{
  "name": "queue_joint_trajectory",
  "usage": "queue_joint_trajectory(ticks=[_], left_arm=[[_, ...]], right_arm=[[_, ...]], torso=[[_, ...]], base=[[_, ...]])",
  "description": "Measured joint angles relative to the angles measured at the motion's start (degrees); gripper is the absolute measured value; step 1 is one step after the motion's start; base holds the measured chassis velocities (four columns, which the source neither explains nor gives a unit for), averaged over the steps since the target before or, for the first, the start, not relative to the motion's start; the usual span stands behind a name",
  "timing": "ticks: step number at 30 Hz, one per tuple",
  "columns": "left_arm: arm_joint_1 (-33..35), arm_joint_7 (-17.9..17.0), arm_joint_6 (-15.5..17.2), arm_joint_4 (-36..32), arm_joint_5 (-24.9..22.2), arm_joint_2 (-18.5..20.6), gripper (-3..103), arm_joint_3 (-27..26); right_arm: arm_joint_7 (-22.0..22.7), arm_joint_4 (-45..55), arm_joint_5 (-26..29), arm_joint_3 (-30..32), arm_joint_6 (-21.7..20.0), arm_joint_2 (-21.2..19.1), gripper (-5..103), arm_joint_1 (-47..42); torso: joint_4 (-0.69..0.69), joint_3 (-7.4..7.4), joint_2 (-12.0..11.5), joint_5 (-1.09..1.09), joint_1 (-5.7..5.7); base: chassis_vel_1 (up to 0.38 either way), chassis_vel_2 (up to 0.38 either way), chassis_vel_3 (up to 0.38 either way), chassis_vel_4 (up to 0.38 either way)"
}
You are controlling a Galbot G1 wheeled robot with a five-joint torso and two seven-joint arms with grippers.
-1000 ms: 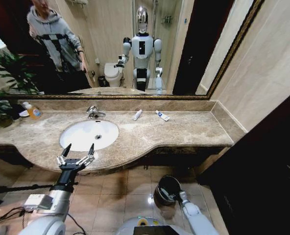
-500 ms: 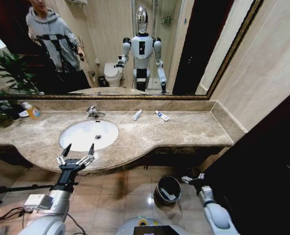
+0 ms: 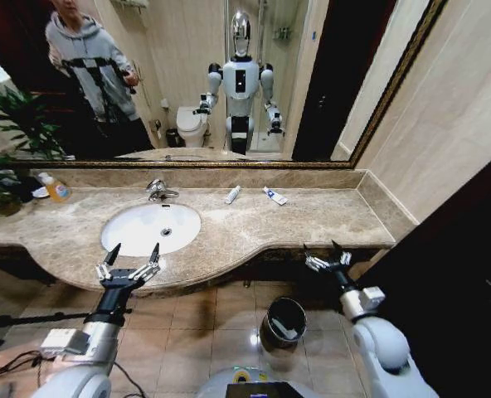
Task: Pick up the trash from the sink and place it in the trash bin.
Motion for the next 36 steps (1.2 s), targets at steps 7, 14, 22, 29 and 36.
queue_joint_trajectory(ticks=[7, 14, 22, 29, 36], left_arm=[[0.0, 0.0, 0.0, 0.0, 0.0, 0.0, 100, 0.0], [0.0, 0.0, 0.0, 0.0, 0.0, 0.0, 100, 0.0], [0.0, -0.01, 0.0, 0.0, 0.0, 0.0, 100, 0.0], [0.0, 0.0, 0.0, 0.0, 0.0, 0.0, 100, -0.01], [0.0, 0.0, 0.0, 0.0, 0.0, 0.0, 100, 0.0]], right_arm=[[0.23, -11.26, -2.4, -5.56, -1.85, -2.78, 100, 16.32], [5.4, -20.55, 2.97, -10.99, -9.4, -3.37, 100, 28.26], [9.51, -31.6, 8.22, -20.05, -13.04, 0.97, 100, 41.73], [8.63, -42.95, 6.12, -22.22, -9.64, 2.96, 100, 49.31], [7.67, -48.83, 2.37, -20.57, -6.73, 3.49, 100, 50.88]], torso=[[0.0, 0.01, -0.01, 0.02, 0.01], [0.0, 0.01, -0.01, 0.01, 0.02], [0.01, 0.01, -0.01, 0.01, 0.01], [0.0, 0.01, -0.01, 0.0, 0.01], [0.01, 0.01, -0.01, 0.01, 0.01]], base=[[0.0, 0.0, 0.0, 0.0], [0.0, 0.0, 0.0, 0.0], [0.0, 0.0, 0.0, 0.0], [0.0, 0.0, 0.0, 0.0], [0.0, 0.0, 0.0, 0.0]])
